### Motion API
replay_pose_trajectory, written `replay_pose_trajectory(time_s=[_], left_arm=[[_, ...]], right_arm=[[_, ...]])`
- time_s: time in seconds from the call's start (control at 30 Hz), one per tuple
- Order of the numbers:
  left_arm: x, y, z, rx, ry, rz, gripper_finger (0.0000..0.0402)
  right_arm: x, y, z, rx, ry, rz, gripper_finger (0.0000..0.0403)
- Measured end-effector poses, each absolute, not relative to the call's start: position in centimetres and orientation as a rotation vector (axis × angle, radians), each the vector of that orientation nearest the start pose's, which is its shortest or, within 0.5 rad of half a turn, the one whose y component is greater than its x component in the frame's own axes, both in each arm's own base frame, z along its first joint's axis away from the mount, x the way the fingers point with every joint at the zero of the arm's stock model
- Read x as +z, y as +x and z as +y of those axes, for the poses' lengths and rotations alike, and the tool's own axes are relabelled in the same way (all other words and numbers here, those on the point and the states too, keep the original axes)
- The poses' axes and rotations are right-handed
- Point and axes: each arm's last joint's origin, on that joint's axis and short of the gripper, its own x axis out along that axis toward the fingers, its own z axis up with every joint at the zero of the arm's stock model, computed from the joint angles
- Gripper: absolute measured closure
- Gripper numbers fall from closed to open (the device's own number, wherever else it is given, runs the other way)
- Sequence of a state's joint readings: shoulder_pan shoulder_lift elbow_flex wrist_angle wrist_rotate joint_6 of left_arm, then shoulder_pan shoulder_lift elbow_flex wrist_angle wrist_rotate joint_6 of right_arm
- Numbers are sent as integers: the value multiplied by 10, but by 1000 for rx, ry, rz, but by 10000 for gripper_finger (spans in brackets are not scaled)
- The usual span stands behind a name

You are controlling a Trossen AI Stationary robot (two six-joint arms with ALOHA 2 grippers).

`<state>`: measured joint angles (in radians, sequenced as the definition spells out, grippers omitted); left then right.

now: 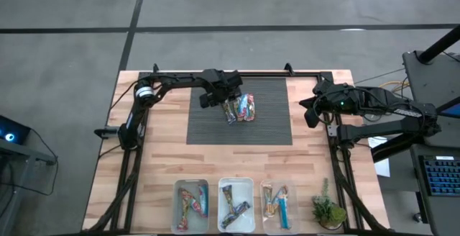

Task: Pick and place Granola Bars by type
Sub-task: Put the blue granola bar into the white bin

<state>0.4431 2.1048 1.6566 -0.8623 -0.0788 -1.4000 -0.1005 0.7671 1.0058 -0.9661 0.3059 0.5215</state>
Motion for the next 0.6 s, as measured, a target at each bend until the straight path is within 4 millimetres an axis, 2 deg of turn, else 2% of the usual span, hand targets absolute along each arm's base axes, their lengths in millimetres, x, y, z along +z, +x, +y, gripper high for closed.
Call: replay_pose_trajectory(time_s=[0.2,0.6], left_arm=[[179,383,184,1293,-1399,792,175],[179,383,184,1290,-1399,786,175]], right_arm=[[340,123,-21,-568,417,608,394],[340,123,-21,-568,419,607,394]])
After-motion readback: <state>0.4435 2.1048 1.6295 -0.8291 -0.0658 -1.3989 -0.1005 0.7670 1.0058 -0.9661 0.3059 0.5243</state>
